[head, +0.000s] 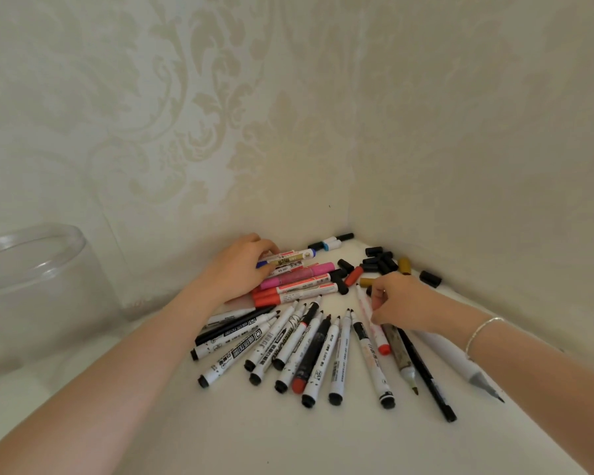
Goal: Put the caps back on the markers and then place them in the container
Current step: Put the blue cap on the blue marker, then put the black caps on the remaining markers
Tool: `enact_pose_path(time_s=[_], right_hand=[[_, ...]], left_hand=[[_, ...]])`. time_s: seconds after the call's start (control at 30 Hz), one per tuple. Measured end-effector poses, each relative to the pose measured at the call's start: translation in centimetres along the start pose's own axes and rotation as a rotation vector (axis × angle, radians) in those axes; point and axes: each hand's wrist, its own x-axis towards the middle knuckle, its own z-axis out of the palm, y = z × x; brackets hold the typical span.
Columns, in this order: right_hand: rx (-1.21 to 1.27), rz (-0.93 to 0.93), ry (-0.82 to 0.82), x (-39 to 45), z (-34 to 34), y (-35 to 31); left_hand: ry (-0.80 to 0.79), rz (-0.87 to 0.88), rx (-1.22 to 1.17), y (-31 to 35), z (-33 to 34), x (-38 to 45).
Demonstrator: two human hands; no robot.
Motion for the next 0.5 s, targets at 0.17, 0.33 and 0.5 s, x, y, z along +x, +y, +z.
enact_pose_path(time_s=[0.17,0.33,0.5], right_hand=[[0.016,-0.066,0.045,-0.3,0.2,-0.3],[-0.002,-0.097,0.086,0.4,0.7,-0.8],[0.063,-0.049,0.182,1.5,0.7,0.0]], left_hand=[[-0.22,0.082,-0.126,2.6,-1.8,-1.6],[-0.56,0.1,-0.221,6.4,-1.8,-4.2],[-0.438,0.102,-0.08,9.4,-0.3,-5.3]])
